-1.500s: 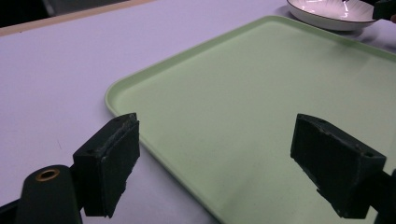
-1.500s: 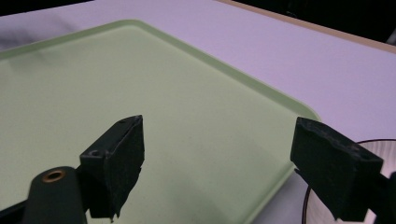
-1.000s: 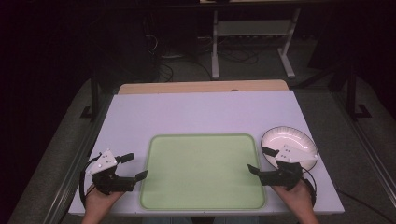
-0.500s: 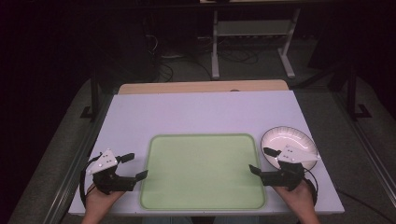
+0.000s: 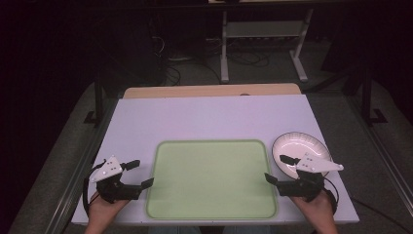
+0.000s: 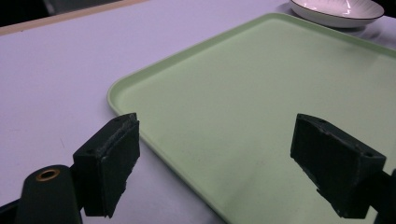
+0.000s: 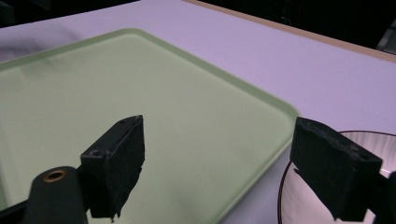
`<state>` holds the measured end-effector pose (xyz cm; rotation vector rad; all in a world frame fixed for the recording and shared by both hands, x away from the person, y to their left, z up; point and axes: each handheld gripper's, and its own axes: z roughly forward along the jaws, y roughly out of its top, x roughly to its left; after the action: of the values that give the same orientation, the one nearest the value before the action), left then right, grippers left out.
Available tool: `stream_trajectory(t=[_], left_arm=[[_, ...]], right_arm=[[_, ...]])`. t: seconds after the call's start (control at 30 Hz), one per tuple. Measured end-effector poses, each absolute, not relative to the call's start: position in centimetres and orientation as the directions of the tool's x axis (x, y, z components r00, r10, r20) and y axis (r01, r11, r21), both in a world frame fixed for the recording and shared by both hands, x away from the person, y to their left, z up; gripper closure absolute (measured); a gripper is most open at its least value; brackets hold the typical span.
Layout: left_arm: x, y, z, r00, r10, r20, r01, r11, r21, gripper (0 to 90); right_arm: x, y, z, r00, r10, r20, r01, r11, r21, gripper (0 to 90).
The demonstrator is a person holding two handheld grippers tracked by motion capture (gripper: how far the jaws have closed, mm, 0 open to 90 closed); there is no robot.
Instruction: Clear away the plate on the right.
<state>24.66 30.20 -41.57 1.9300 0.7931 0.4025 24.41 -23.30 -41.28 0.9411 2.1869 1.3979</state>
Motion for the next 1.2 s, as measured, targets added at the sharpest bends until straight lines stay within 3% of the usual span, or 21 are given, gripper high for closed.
stream_trajectory(t=[1.2], left_arm=[[24.6,30.3,-41.6,0.724,0.688,-0.056,0.362,-0.309,0.88,15.5]], right_arm=[[22.1,-29.1,-40.1,-0.679,0.733,0.043,0.399,0.318,0.86,17.0]])
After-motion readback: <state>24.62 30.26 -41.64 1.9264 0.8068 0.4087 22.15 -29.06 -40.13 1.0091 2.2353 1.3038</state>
